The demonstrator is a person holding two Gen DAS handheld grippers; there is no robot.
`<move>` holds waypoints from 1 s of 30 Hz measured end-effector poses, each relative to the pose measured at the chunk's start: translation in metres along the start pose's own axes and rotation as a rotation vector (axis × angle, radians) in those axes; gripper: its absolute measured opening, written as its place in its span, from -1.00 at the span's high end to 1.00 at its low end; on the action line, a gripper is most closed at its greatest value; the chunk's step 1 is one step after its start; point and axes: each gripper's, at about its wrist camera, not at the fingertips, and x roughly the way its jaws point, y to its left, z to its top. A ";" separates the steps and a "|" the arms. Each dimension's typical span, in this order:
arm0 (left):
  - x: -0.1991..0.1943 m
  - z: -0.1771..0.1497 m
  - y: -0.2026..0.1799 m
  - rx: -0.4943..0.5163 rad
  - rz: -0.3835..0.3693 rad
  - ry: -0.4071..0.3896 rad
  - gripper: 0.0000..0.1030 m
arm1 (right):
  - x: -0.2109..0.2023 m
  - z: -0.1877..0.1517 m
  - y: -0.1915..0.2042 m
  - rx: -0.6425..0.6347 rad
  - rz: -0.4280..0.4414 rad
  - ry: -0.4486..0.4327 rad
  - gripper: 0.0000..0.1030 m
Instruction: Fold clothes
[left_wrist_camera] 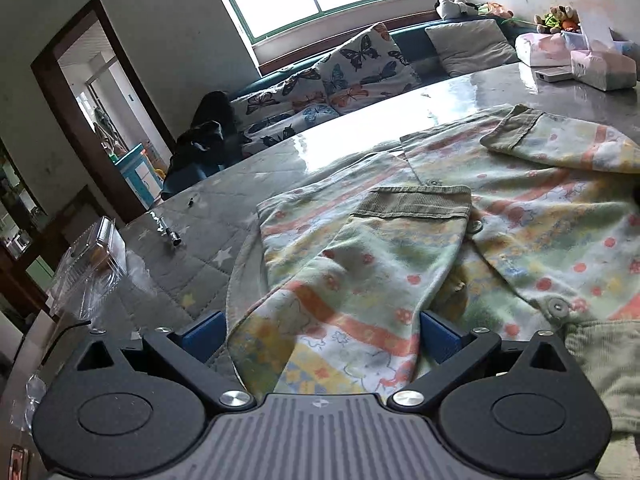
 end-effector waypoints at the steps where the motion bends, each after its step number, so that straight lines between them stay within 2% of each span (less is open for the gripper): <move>1: -0.001 -0.001 0.000 0.002 -0.001 0.000 -1.00 | 0.000 0.000 0.001 0.000 0.001 0.000 -1.00; 5: 0.001 0.002 -0.012 0.051 0.010 -0.015 -1.00 | 0.001 -0.001 0.002 0.002 0.003 0.000 -1.00; 10: 0.009 0.005 -0.004 0.043 0.050 0.005 -1.00 | 0.001 -0.001 0.000 0.011 0.011 0.003 -1.00; 14: 0.011 0.003 0.004 0.031 0.112 0.012 -0.99 | 0.002 -0.001 -0.001 0.017 0.013 0.001 -1.00; 16: 0.012 0.002 0.008 0.023 0.135 0.013 -0.87 | 0.003 -0.002 0.000 0.020 0.013 0.000 -1.00; 19: 0.011 -0.001 0.004 0.036 0.163 -0.009 -0.85 | 0.003 -0.001 0.000 0.019 0.012 0.000 -1.00; 23: 0.009 -0.006 0.006 0.025 0.250 -0.037 -0.81 | 0.003 -0.001 -0.001 0.022 0.015 0.002 -1.00; 26: 0.006 -0.007 0.008 0.014 0.234 -0.039 -0.82 | 0.004 -0.001 -0.001 0.022 0.015 0.002 -1.00; 30: 0.001 -0.007 -0.006 0.091 0.180 -0.061 -0.83 | 0.003 -0.001 0.000 0.023 0.012 0.001 -1.00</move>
